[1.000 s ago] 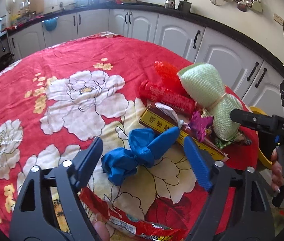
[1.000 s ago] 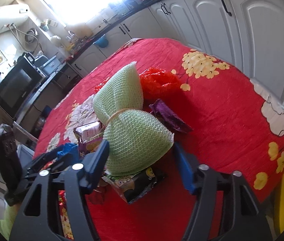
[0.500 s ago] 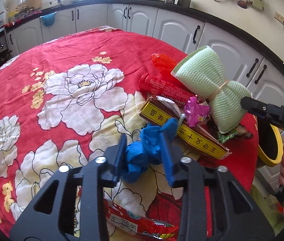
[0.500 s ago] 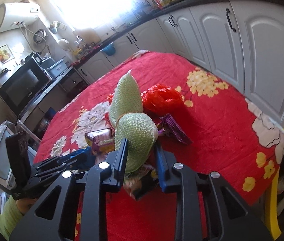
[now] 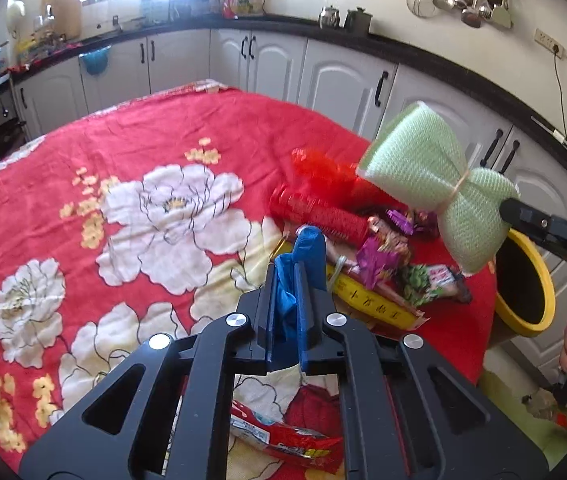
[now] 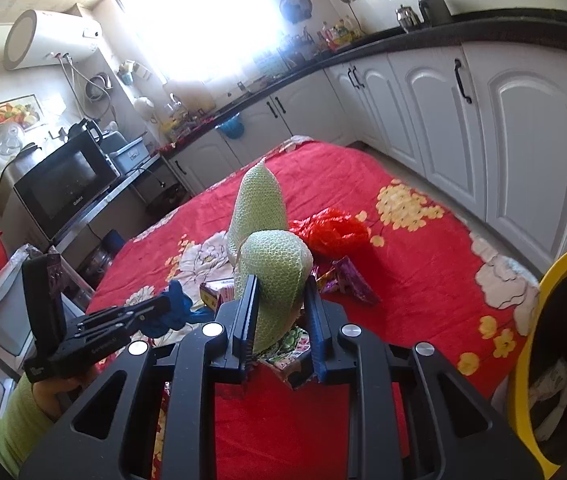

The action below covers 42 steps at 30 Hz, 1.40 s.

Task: Collect trash
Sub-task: 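Carry the blue glove and green mesh bag with both tools over the bin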

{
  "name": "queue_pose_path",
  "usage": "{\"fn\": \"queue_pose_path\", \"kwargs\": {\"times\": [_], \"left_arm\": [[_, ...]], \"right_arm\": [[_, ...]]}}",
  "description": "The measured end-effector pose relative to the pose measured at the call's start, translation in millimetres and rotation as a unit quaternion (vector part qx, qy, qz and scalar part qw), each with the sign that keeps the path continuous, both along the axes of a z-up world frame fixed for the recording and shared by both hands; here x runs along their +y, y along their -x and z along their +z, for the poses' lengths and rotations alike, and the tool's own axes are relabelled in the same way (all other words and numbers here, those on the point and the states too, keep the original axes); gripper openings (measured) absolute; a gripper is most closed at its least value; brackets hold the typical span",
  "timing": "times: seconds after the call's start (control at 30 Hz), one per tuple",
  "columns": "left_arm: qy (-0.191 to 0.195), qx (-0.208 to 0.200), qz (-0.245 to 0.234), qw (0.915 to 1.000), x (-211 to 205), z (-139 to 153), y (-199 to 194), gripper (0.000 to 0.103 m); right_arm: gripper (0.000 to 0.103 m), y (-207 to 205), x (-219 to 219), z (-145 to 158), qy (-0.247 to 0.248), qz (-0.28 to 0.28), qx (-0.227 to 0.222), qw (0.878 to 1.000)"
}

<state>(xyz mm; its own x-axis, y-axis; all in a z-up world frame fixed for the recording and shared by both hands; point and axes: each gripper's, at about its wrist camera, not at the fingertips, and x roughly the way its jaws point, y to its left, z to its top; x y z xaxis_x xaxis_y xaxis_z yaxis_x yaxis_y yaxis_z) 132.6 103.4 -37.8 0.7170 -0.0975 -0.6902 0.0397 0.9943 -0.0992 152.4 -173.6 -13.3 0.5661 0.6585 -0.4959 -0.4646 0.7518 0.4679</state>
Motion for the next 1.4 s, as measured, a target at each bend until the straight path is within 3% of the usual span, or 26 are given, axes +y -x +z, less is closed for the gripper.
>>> {"fn": "queue_pose_path", "kwargs": {"times": [0.6,1.4], "left_arm": [[0.030,-0.082,-0.030,0.9957,-49.9,51.7,12.9,0.003],[0.053,-0.092,-0.116,0.9876,-152.2,58.9,-9.8,0.003]], "right_arm": [[0.022,19.9,-53.7,20.7,-0.009,-0.043,-0.031,0.999],[0.022,37.7,-155.1,21.5,-0.017,-0.135,-0.042,0.990]]}}
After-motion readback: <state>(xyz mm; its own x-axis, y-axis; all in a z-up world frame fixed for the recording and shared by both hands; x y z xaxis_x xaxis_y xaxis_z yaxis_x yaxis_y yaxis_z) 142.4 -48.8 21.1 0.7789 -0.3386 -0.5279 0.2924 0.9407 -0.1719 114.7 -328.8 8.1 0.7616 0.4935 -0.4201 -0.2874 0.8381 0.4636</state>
